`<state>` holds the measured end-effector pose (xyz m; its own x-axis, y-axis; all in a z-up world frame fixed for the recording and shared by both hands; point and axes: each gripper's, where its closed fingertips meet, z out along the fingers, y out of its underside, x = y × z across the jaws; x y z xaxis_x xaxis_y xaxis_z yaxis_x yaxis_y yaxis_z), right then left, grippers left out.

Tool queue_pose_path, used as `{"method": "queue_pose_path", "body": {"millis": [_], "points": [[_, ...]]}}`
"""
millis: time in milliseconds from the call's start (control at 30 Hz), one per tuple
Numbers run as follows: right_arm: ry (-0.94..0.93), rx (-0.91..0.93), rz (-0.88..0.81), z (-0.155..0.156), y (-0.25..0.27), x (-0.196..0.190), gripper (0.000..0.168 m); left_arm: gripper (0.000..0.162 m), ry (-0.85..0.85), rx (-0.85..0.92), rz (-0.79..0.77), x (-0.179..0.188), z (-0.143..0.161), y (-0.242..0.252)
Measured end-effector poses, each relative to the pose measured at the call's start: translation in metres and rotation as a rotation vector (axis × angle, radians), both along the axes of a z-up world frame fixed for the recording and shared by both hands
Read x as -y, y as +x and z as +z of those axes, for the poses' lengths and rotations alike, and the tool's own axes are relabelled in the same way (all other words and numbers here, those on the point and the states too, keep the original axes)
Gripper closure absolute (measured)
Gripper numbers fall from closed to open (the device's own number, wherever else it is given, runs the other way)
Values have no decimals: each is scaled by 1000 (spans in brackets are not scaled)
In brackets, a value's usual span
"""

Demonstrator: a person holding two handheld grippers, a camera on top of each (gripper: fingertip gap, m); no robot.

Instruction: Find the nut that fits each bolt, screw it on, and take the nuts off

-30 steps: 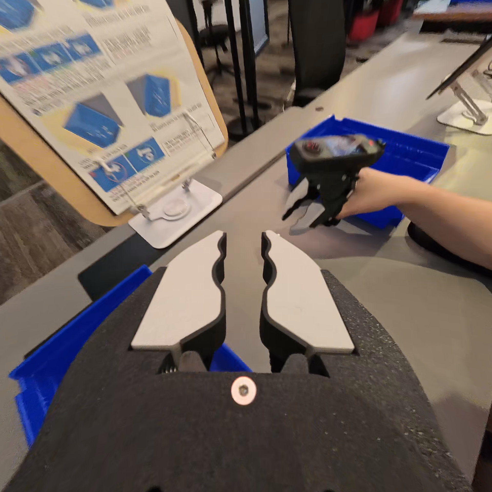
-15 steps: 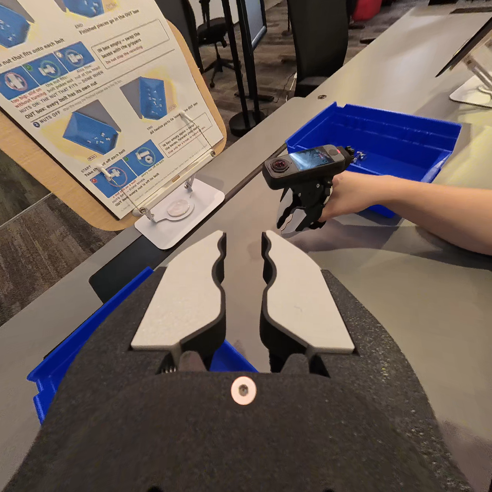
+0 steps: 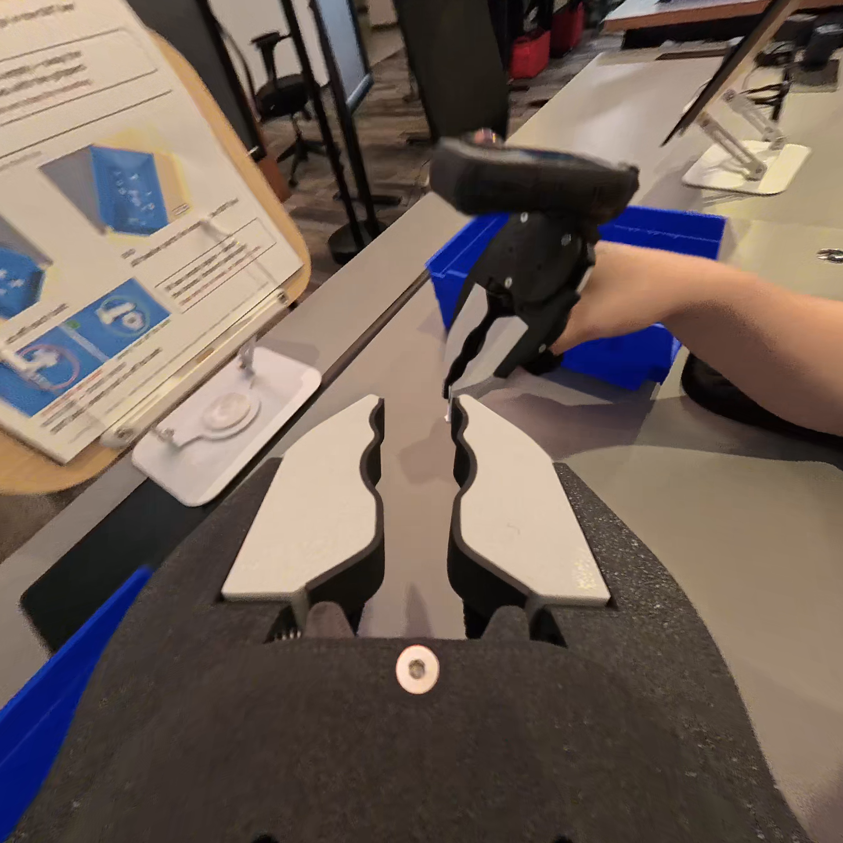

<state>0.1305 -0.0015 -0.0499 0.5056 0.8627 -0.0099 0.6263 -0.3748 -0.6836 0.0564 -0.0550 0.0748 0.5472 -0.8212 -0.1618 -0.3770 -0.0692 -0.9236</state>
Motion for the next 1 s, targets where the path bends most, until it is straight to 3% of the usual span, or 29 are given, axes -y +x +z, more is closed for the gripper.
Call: {"method": "queue_pose_path", "body": {"millis": [133,300,467,733,1000], "points": [[-76,-174,59,48,9,31,161,135,12,50,-140,11,-13,37],[-194,-276,169,76,11,70,162,137,-167,100,-289,33,-37,68],[-263,-281,256,77,1,93,161,141,-258,96,-337,40,-53,80],[-304,-249,273,67,-4,96,162,154,-383,68,-394,50,-69,85],[-298,-236,280,66,-2,97,162,156,-432,30,-405,54,-78,86]]}}
